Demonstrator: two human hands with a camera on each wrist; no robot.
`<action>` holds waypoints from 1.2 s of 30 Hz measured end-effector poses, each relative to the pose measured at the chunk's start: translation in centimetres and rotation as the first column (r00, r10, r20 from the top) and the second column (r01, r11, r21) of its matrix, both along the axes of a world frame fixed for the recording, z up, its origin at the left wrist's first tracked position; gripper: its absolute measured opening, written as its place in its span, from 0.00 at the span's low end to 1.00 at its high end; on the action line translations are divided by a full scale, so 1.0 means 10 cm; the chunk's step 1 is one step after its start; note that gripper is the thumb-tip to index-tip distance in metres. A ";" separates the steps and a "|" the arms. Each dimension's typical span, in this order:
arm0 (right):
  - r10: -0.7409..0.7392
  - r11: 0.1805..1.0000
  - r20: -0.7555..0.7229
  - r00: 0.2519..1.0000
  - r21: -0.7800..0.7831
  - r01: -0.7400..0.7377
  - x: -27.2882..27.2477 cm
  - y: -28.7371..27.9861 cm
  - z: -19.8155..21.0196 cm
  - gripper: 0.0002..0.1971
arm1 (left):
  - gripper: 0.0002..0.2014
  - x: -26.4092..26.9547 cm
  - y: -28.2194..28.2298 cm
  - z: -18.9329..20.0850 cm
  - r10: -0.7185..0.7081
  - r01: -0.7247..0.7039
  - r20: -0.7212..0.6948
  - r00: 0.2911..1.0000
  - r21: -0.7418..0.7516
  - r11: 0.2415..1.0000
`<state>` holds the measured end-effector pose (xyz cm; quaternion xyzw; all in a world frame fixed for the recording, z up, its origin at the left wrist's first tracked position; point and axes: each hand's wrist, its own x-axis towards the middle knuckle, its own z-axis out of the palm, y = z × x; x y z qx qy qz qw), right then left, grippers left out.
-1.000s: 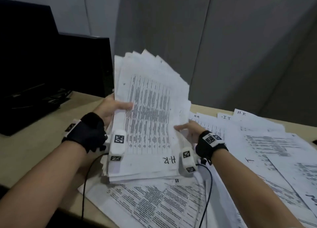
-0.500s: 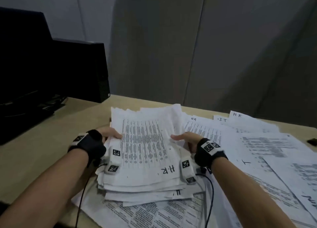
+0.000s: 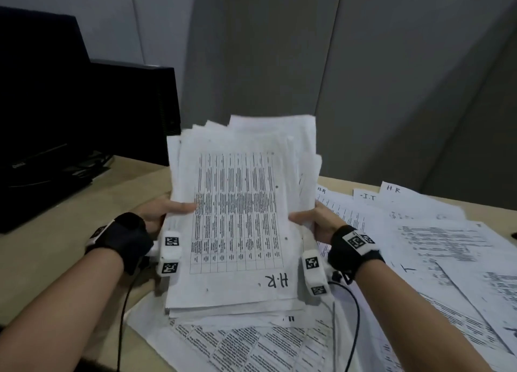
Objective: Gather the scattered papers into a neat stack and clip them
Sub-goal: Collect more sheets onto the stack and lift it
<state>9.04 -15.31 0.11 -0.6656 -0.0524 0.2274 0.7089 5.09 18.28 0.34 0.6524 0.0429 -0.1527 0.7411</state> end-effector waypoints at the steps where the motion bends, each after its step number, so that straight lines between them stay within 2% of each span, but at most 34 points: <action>1: 0.006 1.000 0.024 1.000 0.023 -0.006 -0.01 -0.01 0.05 0.17 | 0.47 -0.01 0.01 0.06 -0.020 0.020 0.022 1.000 0.001 1.000; 4: 0.003 0.999 0.139 0.990 -0.041 0.003 -0.07 0.04 0.27 0.08 | 0.44 -0.02 -0.01 0.19 -0.080 0.076 0.066 0.995 0.060 0.995; 6: -0.063 0.990 0.212 0.975 -0.108 0.088 -0.11 0.11 0.42 0.04 | 0.46 -0.02 -0.04 0.27 -0.077 0.070 0.088 0.993 0.080 0.994; 8: -0.132 0.987 0.297 0.946 -0.048 0.152 -0.13 0.18 0.58 0.06 | 0.48 -0.03 -0.11 0.40 -0.022 0.007 0.132 0.991 0.113 0.994; 9: -0.180 0.982 0.339 0.924 0.005 0.189 -0.16 0.20 0.67 0.08 | 0.47 -0.05 -0.16 0.48 0.011 -0.034 0.169 0.986 0.133 0.991; 10: -0.228 0.973 0.390 0.892 0.057 0.224 -0.19 0.22 0.77 0.10 | 0.41 -0.10 -0.25 0.60 0.056 -0.086 0.226 0.972 0.126 0.988; 12: -0.296 0.955 0.516 0.804 0.161 0.249 -0.28 0.28 0.98 0.10 | 0.26 -0.16 -0.45 0.83 0.151 -0.195 0.375 0.914 0.080 0.978; 13: -0.306 0.952 0.588 0.749 0.198 0.233 -0.34 0.32 1.10 0.10 | 0.23 -0.20 -0.56 0.95 0.187 -0.242 0.443 0.877 0.072 0.967; 16: -0.360 0.929 0.772 0.524 0.248 0.274 -0.49 0.42 1.35 0.13 | 0.20 -0.29 -0.86 1.25 0.295 -0.372 0.611 0.735 0.000 0.928; 18: -0.444 0.880 0.801 0.402 0.306 0.364 -0.54 0.45 1.38 0.12 | 0.19 -0.37 -0.98 1.34 0.363 -0.427 0.658 0.659 -0.069 0.901; 19: -0.490 0.849 0.789 0.370 0.337 0.406 -0.56 0.44 1.35 0.11 | 0.18 -0.41 -1.00 1.32 0.381 -0.435 0.664 0.643 -0.093 0.896; 21: -0.546 0.816 0.744 0.385 0.368 0.447 -0.59 0.39 1.22 0.12 | 0.21 -0.48 -0.99 1.20 0.384 -0.430 0.659 0.647 -0.101 0.897; 22: -0.553 0.818 0.718 0.422 0.372 0.439 -0.60 0.34 1.12 0.12 | 0.27 -0.50 -0.97 1.11 0.368 -0.427 0.650 0.665 -0.073 0.901; 24: -0.521 0.850 0.667 0.533 0.349 0.394 -0.61 0.25 0.92 0.11 | 0.45 -0.53 -0.87 0.90 0.317 -0.420 0.628 0.711 0.017 0.907; 26: -0.472 0.881 0.623 0.624 0.310 0.358 -0.59 0.14 0.76 0.10 | 0.55 -0.55 -0.75 0.76 0.268 -0.394 0.643 0.718 0.058 0.917; 28: -0.441 0.897 0.574 0.690 0.308 0.317 -0.54 0.00 0.71 0.12 | 0.55 -0.55 -0.65 0.72 0.266 -0.379 0.653 0.709 0.036 0.925; 32: -0.337 0.915 0.476 0.812 0.368 0.164 -0.43 -0.21 0.72 0.33 | 0.40 -0.50 -0.55 0.76 0.274 -0.343 0.625 0.731 -0.009 0.939; 36: -0.270 0.950 0.529 0.805 0.283 0.133 -0.41 -0.12 0.76 0.43 | 0.42 -0.47 -0.66 0.90 0.263 -0.305 0.632 0.729 -0.044 0.951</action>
